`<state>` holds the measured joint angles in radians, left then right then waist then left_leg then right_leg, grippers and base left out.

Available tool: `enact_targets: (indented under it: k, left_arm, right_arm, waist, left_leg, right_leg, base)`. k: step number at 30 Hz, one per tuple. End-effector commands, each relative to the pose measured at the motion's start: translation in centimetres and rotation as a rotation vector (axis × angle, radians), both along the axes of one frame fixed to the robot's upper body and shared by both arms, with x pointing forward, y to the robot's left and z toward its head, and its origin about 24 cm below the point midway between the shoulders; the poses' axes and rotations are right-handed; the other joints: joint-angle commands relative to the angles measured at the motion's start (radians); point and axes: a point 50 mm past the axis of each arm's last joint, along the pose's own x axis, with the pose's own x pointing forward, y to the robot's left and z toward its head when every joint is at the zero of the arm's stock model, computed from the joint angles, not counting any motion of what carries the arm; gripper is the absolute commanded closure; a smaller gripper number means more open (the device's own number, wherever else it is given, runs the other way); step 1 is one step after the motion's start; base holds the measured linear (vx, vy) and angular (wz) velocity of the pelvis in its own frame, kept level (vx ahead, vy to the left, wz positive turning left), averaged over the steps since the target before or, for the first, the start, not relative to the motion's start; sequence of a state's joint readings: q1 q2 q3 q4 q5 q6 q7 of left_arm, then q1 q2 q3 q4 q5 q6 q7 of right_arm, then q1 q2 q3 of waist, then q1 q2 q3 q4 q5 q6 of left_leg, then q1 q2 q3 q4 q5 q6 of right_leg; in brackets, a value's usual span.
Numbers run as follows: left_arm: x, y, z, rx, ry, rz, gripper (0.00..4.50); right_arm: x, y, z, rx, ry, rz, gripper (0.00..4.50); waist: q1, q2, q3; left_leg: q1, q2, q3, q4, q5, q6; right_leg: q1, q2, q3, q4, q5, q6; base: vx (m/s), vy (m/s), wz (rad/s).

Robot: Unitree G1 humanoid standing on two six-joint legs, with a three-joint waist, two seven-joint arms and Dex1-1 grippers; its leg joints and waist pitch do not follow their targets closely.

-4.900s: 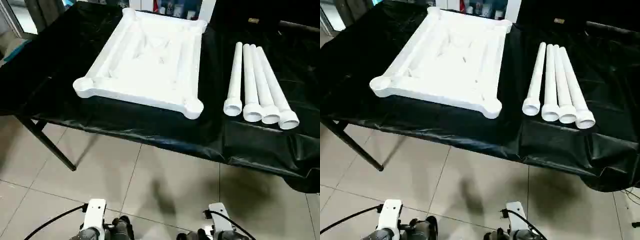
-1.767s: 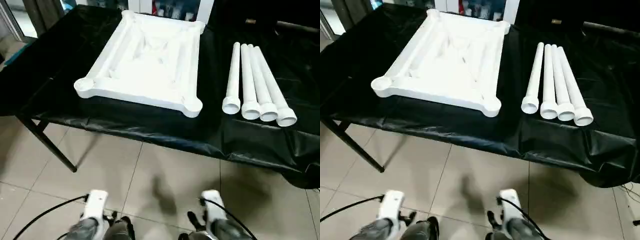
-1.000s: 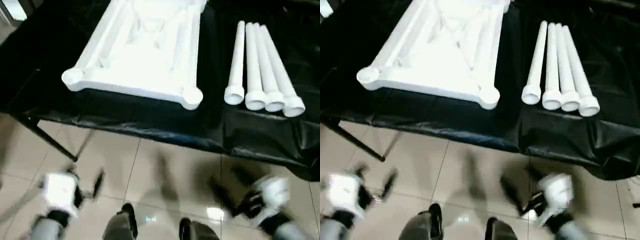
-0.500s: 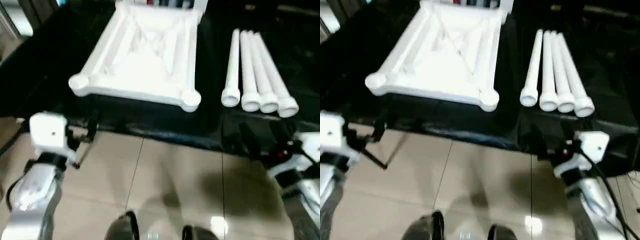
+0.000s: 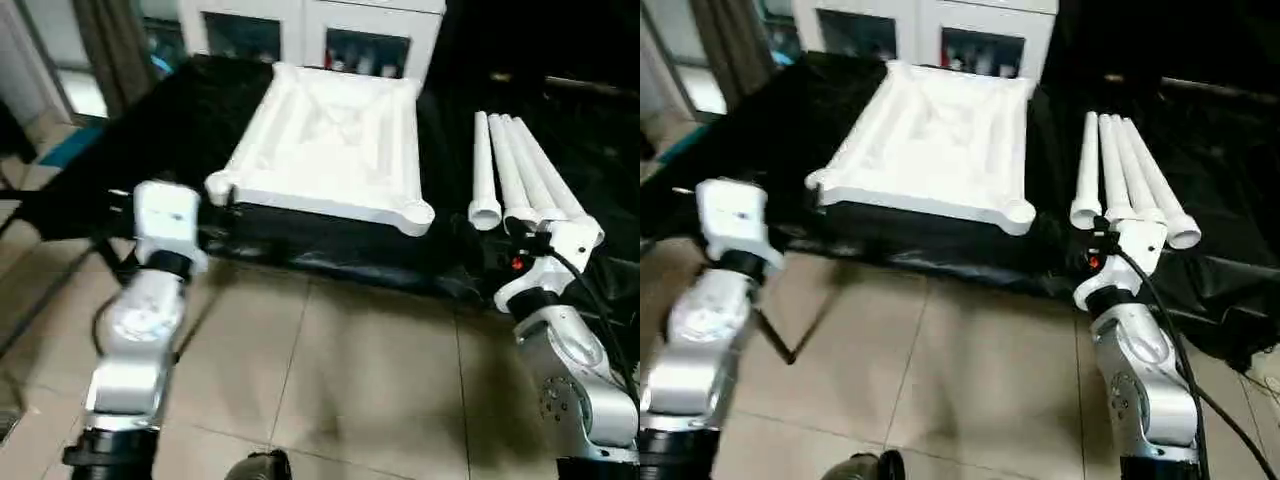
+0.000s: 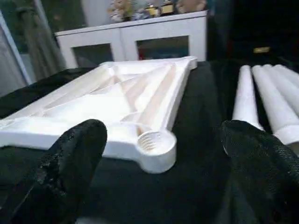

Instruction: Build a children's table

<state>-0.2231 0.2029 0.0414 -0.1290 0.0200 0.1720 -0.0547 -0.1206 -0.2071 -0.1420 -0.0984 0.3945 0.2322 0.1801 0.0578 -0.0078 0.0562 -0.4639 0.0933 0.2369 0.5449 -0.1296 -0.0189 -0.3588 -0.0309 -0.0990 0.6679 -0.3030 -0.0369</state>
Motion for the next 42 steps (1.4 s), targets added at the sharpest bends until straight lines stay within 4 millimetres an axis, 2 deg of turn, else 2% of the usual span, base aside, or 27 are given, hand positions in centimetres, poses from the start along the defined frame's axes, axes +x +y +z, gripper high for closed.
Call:
enact_targets:
  k: [1, 3, 4, 5, 6, 7, 11, 13, 16, 17, 18, 19, 20, 21, 22, 23, 26, 27, 29, 31, 32, 33, 35, 37, 40, 41, 42]
  left_arm:
    - [0.0, 0.2, -0.8, 0.015, 0.043, 0.02, 0.0]
    - [0.2, 0.3, -0.9, 0.027, 0.049, 0.029, 0.0]
    - [0.6, 0.4, -1.1, 0.059, 0.056, 0.039, 0.0]
    - [0.6, 0.4, -1.2, 0.059, 0.063, 0.033, 0.0]
    - [0.7, 0.4, -1.4, 0.059, 0.069, 0.027, 0.0]
    - [0.7, 0.5, -1.6, 0.069, 0.081, 0.019, 0.0]
    - [0.6, 0.5, -1.8, 0.033, 0.098, 0.003, 0.0]
    - [0.6, 0.5, -2.2, 0.038, 0.116, -0.005, 0.0]
    - [0.5, 0.5, -3.1, 0.056, 0.151, -0.015, 0.0]
    - [0.5, 0.5, -3.1, 0.056, 0.151, -0.015, 0.0]
    - [0.3, 0.5, -3.3, 0.058, 0.159, -0.015, 0.0]
    - [0.3, 0.6, -3.4, 0.054, 0.162, -0.011, 0.0]
    - [0.2, 0.7, -3.4, 0.047, 0.165, -0.004, 0.0]
    - [0.1, 0.9, -3.6, 0.039, 0.171, 0.003, 0.0]
    - [0.1, 1.0, -3.6, 0.031, 0.172, 0.009, 0.0]
    - [0.0, 1.0, -3.6, 0.029, 0.172, 0.01, 0.0]
    - [-0.1, 1.1, -3.7, 0.019, 0.173, 0.017, 0.0]
    - [-0.1, 1.2, -3.7, 0.007, 0.174, 0.026, 0.0]
    - [-0.3, 1.3, -3.8, -0.001, 0.173, 0.035, 0.0]
    - [-0.3, 1.3, -3.8, 0.0, 0.172, 0.037, 0.0]
    - [-0.3, 1.3, -3.8, 0.0, 0.172, 0.037, 0.0]
    - [-0.4, 1.4, -3.7, -0.004, 0.17, 0.041, 0.0]
    - [-0.4, 1.4, -3.7, -0.005, 0.167, 0.044, 0.0]
    - [-0.3, 1.3, -3.5, -0.013, 0.158, 0.049, 0.0]
    - [-0.2, 1.3, -3.3, -0.02, 0.147, 0.052, 0.0]
    - [-0.1, 1.2, -3.2, -0.023, 0.145, 0.05, 0.0]
    - [-0.1, 1.2, -3.2, -0.023, 0.145, 0.05, 0.0]
  right_arm:
    - [-0.1, 0.3, -1.0, -0.01, 0.038, 0.014, 0.14]
    - [0.0, 0.7, -1.3, -0.012, 0.045, 0.024, 0.14]
    - [0.3, 1.2, -1.7, -0.012, 0.057, 0.043, 0.14]
    - [0.3, 1.3, -1.9, -0.012, 0.062, 0.044, 0.14]
    - [0.4, 1.4, -2.0, -0.013, 0.066, 0.044, 0.14]
    - [0.6, 1.4, -2.3, -0.023, 0.073, 0.032, 0.14]
    - [0.7, 1.1, -2.3, -0.025, 0.078, -0.012, 0.14]
    - [0.5, 1.3, -2.4, -0.028, 0.076, -0.01, 0.14]
    - [0.2, 1.4, -2.9, -0.045, 0.084, -0.007, 0.14]
    - [0.2, 1.4, -2.9, -0.045, 0.084, -0.007, 0.14]
    - [0.2, 1.4, -2.9, -0.043, 0.082, -0.008, 0.14]
    - [0.3, 1.4, -2.9, -0.041, 0.08, -0.009, 0.14]
    - [0.4, 1.4, -2.8, -0.04, 0.077, -0.009, 0.14]
    - [0.4, 1.4, -2.8, -0.042, 0.074, -0.011, 0.14]
    - [0.5, 1.4, -2.7, -0.044, 0.073, -0.012, 0.14]
    - [0.5, 1.4, -2.7, -0.045, 0.072, -0.012, 0.14]
    - [0.5, 1.4, -2.7, -0.05, 0.071, -0.009, 0.14]
    - [0.5, 1.4, -2.6, -0.057, 0.068, -0.003, 0.14]
    - [0.6, 1.3, -2.5, -0.07, 0.065, 0.003, 0.14]
    - [0.7, 1.2, -2.5, -0.069, 0.064, 0.005, 0.14]
    - [0.7, 1.2, -2.5, -0.069, 0.064, 0.005, 0.14]
    - [0.8, 1.2, -2.4, -0.071, 0.063, 0.008, 0.14]
    - [0.8, 1.2, -2.4, -0.068, 0.061, 0.016, 0.14]
    - [0.9, 1.3, -2.3, -0.074, 0.059, 0.029, 0.14]
    - [1.0, 1.5, -2.1, -0.057, 0.056, 0.035, 0.14]
    - [1.0, 1.4, -2.0, -0.054, 0.052, 0.035, 0.14]
    - [1.0, 1.4, -2.0, -0.054, 0.052, 0.035, 0.14]
  waist:
    - [0.004, -0.026, -0.029]
    - [0.007, -0.003, 0.003]
    - [-0.018, 0.011, 0.007]
    - [-0.03, 0.043, -0.032]
    - [-0.056, 0.075, -0.027]
    - [-0.066, 0.081, -0.03]
    - [-0.071, 0.042, -0.025]
    - [-0.062, 0.027, -0.027]
    - [-0.079, 0.067, -0.004]
    - [-0.09, 0.096, 0.0]
    - [-0.055, 0.089, -0.007]
    - [-0.054, 0.063, -0.025]
    - [-0.065, 0.015, -0.029]
    - [-0.034, -0.015, -0.02]
    - [-0.016, 0.001, -0.035]
    - [0.005, -0.005, -0.029]
    - [-0.001, 0.07, -0.072]
    - [-0.057, 0.09, -0.082]
    - [-0.071, 0.067, -0.106]
    - [-0.059, 0.033, -0.087]
    - [-0.057, 0.012, -0.078]
    - [-0.027, -0.052, -0.063]
    - [0.002, -0.044, -0.07]
    - [0.005, -0.038, -0.055]
    - [0.0, 0.037, -0.051]
    - [-0.034, 0.059, -0.048]
    - [-0.064, 0.07, -0.083]
  left_leg:
    - [0.005, 0.014, -0.147, 0.193, -0.122, -0.04]
    - [0.012, 0.051, -0.185, 0.227, -0.152, -0.075]
    - [0.085, 0.093, -0.205, 0.161, -0.387, -0.103]
    - [0.09, 0.116, -0.219, 0.105, -0.465, -0.114]
    - [0.073, 0.195, -0.295, -0.046, -0.818, -0.096]
    - [0.082, 0.161, -0.294, -0.07, -0.916, -0.089]
    - [0.052, 0.092, -0.225, 0.0, -0.779, -0.158]
    - [0.1, 0.091, -0.186, 0.076, -0.58, -0.067]
    - [0.131, 0.113, -0.159, 0.047, -0.639, -0.054]
    - [0.083, 0.147, -0.174, -0.097, -0.967, -0.095]
    - [0.075, 0.13, -0.151, -0.14, -1.056, -0.105]
    - [0.152, 0.143, -0.151, -0.09, -0.944, -0.076]
    - [0.155, 0.124, -0.154, -0.031, -0.849, -0.079]
    - [0.109, 0.077, -0.117, 0.188, -0.379, 0.016]
    - [0.059, 0.077, -0.141, 0.216, -0.213, 0.057]
    - [-0.003, 0.071, -0.146, 0.198, -0.126, 0.065]
    - [0.148, 0.122, -0.166, 0.022, 0.003, 0.15]
    - [0.237, 0.206, -0.261, -0.02, -0.214, 0.274]
    - [0.28, 0.243, -0.311, 0.0, -0.051, 0.498]
    - [0.23, 0.196, -0.254, -0.004, 0.077, 0.53]
    - [0.2, 0.15, -0.216, 0.007, 0.002, 0.466]
    - [0.103, 0.014, -0.119, 0.069, -0.256, 0.293]
    - [0.051, 0.006, -0.14, 0.185, -0.249, 0.189]
    - [0.027, 0.022, -0.153, 0.177, -0.105, 0.067]
    - [0.097, 0.092, -0.141, 0.027, -0.1, 0.064]
    - [0.111, 0.132, -0.192, -0.038, -0.312, 0.08]
    - [0.255, 0.194, -0.273, -0.048, -0.398, 0.177]
  right_leg:
    - [0.033, -0.244, 0.079, -0.202, -0.436, -0.049]
    - [0.031, -0.261, 0.046, -0.22, -0.715, 0.007]
    - [0.029, -0.218, -0.04, -0.212, -0.734, 0.0]
    - [0.075, -0.182, -0.068, -0.178, -0.592, -0.008]
    - [0.067, -0.098, -0.037, -0.014, -0.212, -0.021]
    - [0.064, -0.077, -0.018, 0.009, 0.023, -0.031]
    - [0.097, -0.185, 0.027, -0.144, -0.592, -0.02]
    - [0.08, -0.229, 0.039, -0.221, -0.852, -0.015]
    - [0.096, -0.165, -0.074, -0.24, -0.812, 0.025]
    - [0.158, -0.076, -0.087, -0.048, -0.488, 0.009]
    - [0.175, -0.017, -0.058, 0.046, -0.194, 0.015]
    - [0.114, -0.068, 0.014, 0.005, -0.292, 0.003]
    - [0.105, -0.12, 0.052, -0.083, -0.524, 0.007]
    - [0.109, -0.26, 0.123, -0.259, -0.962, -0.052]
    - [0.16, -0.282, 0.168, -0.248, -0.922, -0.091]
    - [0.199, -0.237, 0.135, -0.215, -0.731, -0.098]
    - [0.126, -0.049, 0.009, -0.123, -0.179, -0.097]
    - [0.027, -0.023, 0.001, 0.008, -0.154, -0.064]
    - [-0.053, -0.053, 0.035, 0.079, -0.104, 0.061]
    - [-0.091, -0.084, 0.083, 0.067, 0.04, 0.12]
    - [-0.068, -0.092, 0.102, 0.006, 0.112, 0.081]
    - [0.038, -0.115, 0.168, -0.122, 0.004, 0.087]
    - [0.126, -0.218, 0.242, -0.161, -0.263, 0.015]
    - [0.134, -0.182, 0.189, -0.165, -0.323, -0.055]
    - [0.117, -0.112, 0.079, -0.194, -0.366, -0.157]
    - [0.111, -0.04, 0.034, -0.132, -0.309, -0.107]
    - [0.005, -0.028, 0.028, -0.02, -0.148, -0.081]
  base:
    - [-0.075, -0.05, -0.26]
    - [-0.123, 0.0, -0.54]
    - [-0.149, 0.108, -0.49]
    - [-0.094, 0.14, -0.25]
    - [-0.094, 0.14, -0.25]
    - [-0.112, 0.108, -0.1]
    - [-0.108, 0.029, -0.15]
    - [-0.085, -0.025, -0.11]
    - [0.0, 0.0, 0.0]
    - [-0.071, 0.021, -0.06]
    - [-0.071, 0.021, -0.06]
    - [0.0, 0.0, 0.0]
    - [0.086, -0.096, 0.02]
    - [0.086, -0.096, 0.02]
    - [0.107, -0.052, -0.16]
    - [0.139, -0.023, -0.02]
    - [0.112, -0.007, 0.15]
    - [0.141, 0.038, 0.21]
    - [0.188, 0.007, -0.07]
    - [0.133, -0.054, -0.16]
    - [0.105, -0.091, 0.0]
    - [0.105, -0.091, 0.0]
    - [0.092, -0.059, 0.01]
    - [0.131, -0.061, -0.07]
    - [0.159, 0.016, -0.01]
    - [0.22, 0.086, -0.03]
    - [0.22, 0.086, -0.03]
